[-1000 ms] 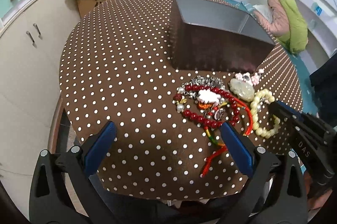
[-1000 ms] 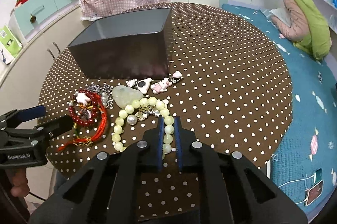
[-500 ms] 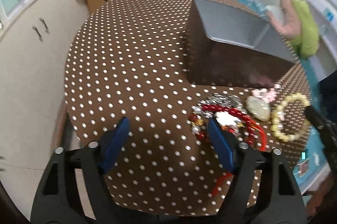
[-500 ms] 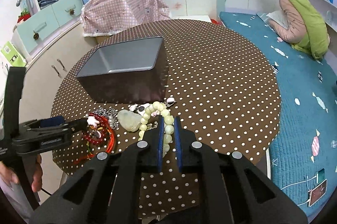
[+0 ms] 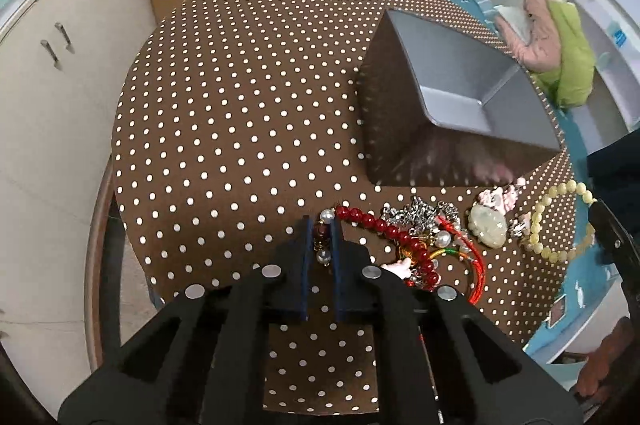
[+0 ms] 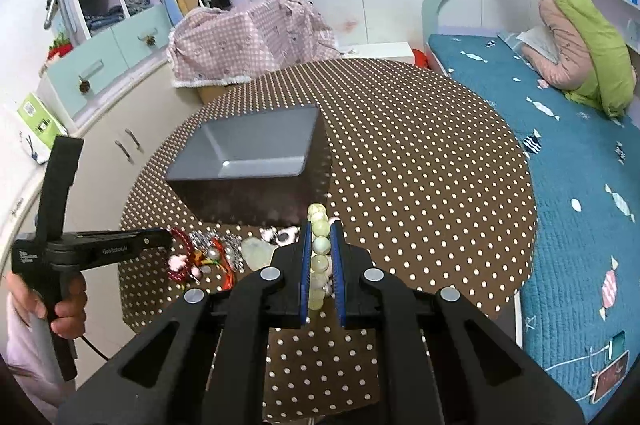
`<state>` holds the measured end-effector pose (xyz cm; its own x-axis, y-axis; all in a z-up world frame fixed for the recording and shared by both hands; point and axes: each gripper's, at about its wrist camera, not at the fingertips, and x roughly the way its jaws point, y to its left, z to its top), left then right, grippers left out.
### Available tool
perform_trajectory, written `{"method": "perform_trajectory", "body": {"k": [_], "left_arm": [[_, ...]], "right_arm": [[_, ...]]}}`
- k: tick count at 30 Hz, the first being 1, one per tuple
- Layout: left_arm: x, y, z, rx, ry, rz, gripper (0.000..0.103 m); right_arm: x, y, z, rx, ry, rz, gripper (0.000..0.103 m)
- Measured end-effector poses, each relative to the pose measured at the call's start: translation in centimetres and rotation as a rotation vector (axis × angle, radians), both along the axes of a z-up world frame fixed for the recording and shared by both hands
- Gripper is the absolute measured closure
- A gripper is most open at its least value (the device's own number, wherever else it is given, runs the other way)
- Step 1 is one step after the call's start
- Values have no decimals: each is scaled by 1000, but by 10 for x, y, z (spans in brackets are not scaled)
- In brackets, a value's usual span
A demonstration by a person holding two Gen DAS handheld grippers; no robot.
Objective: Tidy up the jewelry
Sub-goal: 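Lift the cream bracelet with the right gripper while the left gripper grasps the dark red bead bracelet, then carry both bracelets over the grey metal box and open both grippers inside it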
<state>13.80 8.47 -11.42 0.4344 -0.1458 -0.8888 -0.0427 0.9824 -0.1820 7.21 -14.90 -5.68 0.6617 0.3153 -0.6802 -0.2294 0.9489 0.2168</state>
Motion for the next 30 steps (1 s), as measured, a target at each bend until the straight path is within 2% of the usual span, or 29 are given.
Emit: {"method": "perform_trajectory", "body": {"k": [4,12,15,22,25,30], "left_arm": [[1,12,14,-82,-33,-33,94],[-8,3,62,-158,-139,-116,94],[-17,-4,76,-166,-189,-146,94],[-21,-11,110,-160,-305,-149,94],[-16,-10,124,-166,-332,-149,94],[-1,-21,129,-152,-360,-155,94]], "right_arm": [[4,-2,8,16,-16,7,95],[15,-1,28,12,-70,25,95],[18,-1,38,18,-105,31,95],[25,13,64,14,-196,88,95],[29,21,69,19,-219,114,95],[41,31,66,22,-217,127,94]]}}
